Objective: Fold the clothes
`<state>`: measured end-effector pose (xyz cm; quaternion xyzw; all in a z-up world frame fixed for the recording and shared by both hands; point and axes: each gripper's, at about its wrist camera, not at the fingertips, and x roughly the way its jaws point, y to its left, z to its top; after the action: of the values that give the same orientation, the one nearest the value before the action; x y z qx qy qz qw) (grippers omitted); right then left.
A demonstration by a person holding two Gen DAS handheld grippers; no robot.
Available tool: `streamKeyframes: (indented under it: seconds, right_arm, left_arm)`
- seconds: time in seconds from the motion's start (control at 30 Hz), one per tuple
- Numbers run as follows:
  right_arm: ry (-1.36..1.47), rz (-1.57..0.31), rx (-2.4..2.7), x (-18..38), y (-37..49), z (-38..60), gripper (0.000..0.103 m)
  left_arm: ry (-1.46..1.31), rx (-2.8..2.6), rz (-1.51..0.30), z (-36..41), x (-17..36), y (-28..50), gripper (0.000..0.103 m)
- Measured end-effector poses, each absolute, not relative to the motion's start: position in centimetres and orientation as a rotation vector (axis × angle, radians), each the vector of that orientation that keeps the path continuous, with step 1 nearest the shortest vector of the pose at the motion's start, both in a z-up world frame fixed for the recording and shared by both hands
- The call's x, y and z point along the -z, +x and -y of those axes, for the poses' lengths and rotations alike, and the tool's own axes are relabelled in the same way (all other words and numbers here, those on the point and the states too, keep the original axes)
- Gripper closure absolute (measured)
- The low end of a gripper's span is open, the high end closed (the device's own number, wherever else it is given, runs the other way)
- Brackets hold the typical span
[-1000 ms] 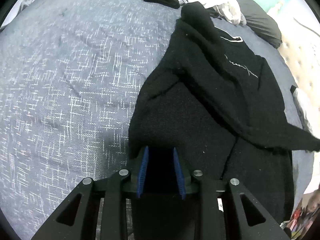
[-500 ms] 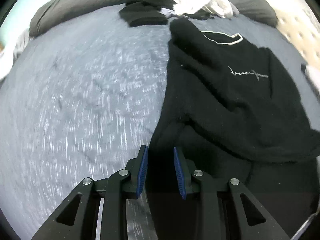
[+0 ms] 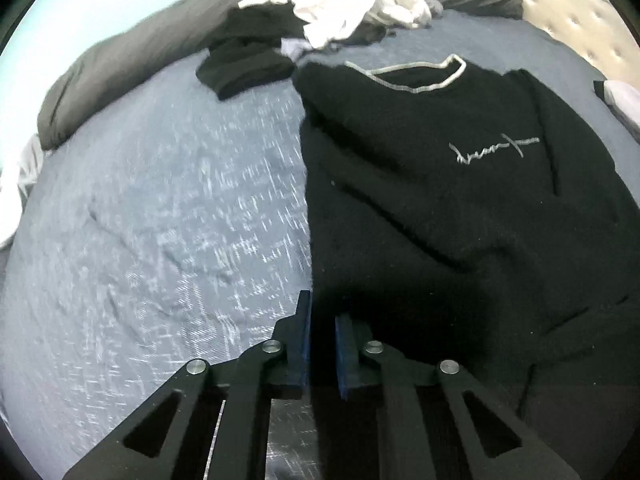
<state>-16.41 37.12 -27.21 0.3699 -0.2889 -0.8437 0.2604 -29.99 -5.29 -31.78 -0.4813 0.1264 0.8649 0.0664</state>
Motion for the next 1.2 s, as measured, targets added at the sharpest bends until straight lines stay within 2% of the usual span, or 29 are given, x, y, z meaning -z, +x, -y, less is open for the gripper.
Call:
streamKeyframes:
  seconds: [0.07,0.13,0.37,0.47,0.57,0.6,0.63,0.77,1.07,1.13,1.17,1.2]
  right_arm:
    - [1.006,0.777,2.277,27.2,-16.3,-36.9,0.102]
    - [1.015,0.762,2.269,27.2,-16.2,-36.5,0.102]
    - [1.119,0.64,2.236,27.5,-15.4,-34.7,0.102]
    - [1.194,0.566,2.225,28.3,-15.3,-34.0,0.102]
    - [1.24,0.565,2.215,29.1,-15.2,-34.1,0.102]
    - [1.258,0.563,2.212,29.3,-15.2,-34.1,0.102]
    - [1.276,0.561,2.208,29.5,-15.2,-34.1,0.102]
    - [1.348,0.552,2.189,30.1,-15.3,-34.1,0.101]
    - [1.404,0.551,2.242,29.7,-15.4,-35.0,0.099]
    - [1.37,0.568,2.279,28.9,-15.5,-35.6,0.099]
    - [1.357,0.583,2.281,28.8,-15.7,-35.7,0.093]
    - [1.345,0.599,2.282,28.7,-16.0,-35.8,0.074]
  left_arm:
    - [-1.41,-2.651,-0.301,6.3,30.8,-29.4,0.094]
    - [-1.398,-2.682,-0.144,8.1,30.2,-29.2,0.094]
    - [-1.486,-2.626,0.347,13.0,31.9,-29.5,0.094]
    - [-1.508,-2.582,0.493,14.1,32.5,-29.3,0.091]
    - [-1.506,-2.564,0.538,14.5,32.2,-28.8,0.088]
    - [-1.507,-2.572,0.534,14.6,31.9,-28.5,0.079]
    - [-1.507,-2.579,0.53,14.7,31.7,-28.3,0.075]
    - [-1.503,-2.591,0.493,15.1,30.9,-27.7,0.066]
    - [-1.515,-2.638,0.544,17.4,30.0,-26.9,0.065]
    - [-1.509,-2.612,0.536,16.8,29.9,-27.2,0.059]
    - [-1.508,-2.604,0.524,16.3,29.9,-27.4,0.053]
    - [-1.509,-2.594,0.511,15.9,30.0,-27.7,0.051]
